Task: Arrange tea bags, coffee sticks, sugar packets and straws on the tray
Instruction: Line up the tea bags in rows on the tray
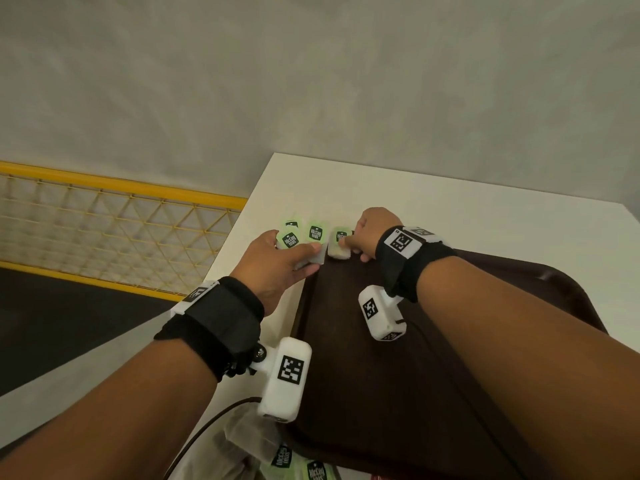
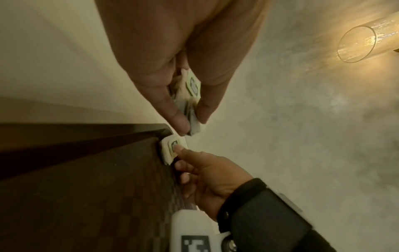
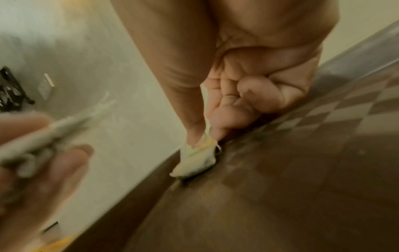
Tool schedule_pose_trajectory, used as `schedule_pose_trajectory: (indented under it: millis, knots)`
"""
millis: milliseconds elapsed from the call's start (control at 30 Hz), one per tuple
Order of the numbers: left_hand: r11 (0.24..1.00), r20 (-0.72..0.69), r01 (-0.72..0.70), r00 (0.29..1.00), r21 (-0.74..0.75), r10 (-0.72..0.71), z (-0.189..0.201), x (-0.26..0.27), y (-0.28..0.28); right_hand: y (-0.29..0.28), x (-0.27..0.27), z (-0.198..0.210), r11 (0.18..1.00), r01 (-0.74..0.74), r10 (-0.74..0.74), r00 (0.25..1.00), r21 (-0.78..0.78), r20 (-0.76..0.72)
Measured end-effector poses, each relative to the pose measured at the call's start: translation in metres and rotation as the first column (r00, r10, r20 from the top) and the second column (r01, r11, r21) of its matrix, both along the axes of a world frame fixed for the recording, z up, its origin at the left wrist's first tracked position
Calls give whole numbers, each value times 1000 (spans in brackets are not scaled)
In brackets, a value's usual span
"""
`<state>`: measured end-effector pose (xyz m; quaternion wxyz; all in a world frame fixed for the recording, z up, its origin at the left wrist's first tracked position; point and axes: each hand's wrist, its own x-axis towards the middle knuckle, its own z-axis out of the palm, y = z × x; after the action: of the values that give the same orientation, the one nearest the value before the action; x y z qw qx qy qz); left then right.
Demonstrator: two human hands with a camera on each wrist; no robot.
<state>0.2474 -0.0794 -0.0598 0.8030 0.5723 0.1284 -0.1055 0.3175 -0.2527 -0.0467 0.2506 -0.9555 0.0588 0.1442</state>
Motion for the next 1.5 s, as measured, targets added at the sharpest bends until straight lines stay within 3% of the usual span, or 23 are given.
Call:
schedule_pose_trajectory:
  millis: [67, 100, 200, 367, 533, 700, 967, 1133, 1333, 1500]
  knots:
    - [1000, 2, -4, 1000, -3, 4, -2, 0, -1, 0, -3, 4, 998, -9, 7, 999, 60, 34]
    - [1000, 7, -9, 1000, -6, 9, -2, 0, -2, 0, -6, 6, 980, 13, -18, 1000, 196, 25]
    - [999, 31, -40, 999, -6, 41, -3, 2, -5, 0, -17, 12, 800, 85, -43, 995, 595, -85]
    - [999, 41, -40, 998, 23, 39, -5, 4, -12, -7, -30, 8, 683, 79, 45, 988, 726, -149]
    - [1000, 43, 1, 999, 19, -2, -3, 3, -13, -9, -30, 9, 659, 141, -21, 985, 738, -169]
    - [996, -100, -76, 993, -51, 70, 6, 2, -6, -17, -28, 6, 768, 250, -111, 959, 590, -263]
    - [993, -83, 0, 997, 120, 10, 2, 0, 1, 2, -29, 12, 884, 277, -177, 944, 376, -278]
    - [981, -62, 32, 998, 191, -20, 0, -4, 1, 6, -30, 14, 931, 202, -113, 951, 303, -288]
    - [977, -31, 75, 997, 201, -70, -2, -10, -4, -2, -31, 9, 930, 158, -126, 985, 331, -117]
    - [967, 28, 45, 998, 250, -54, -2, -8, -9, -4, -37, 6, 785, 13, 28, 998, 620, -56]
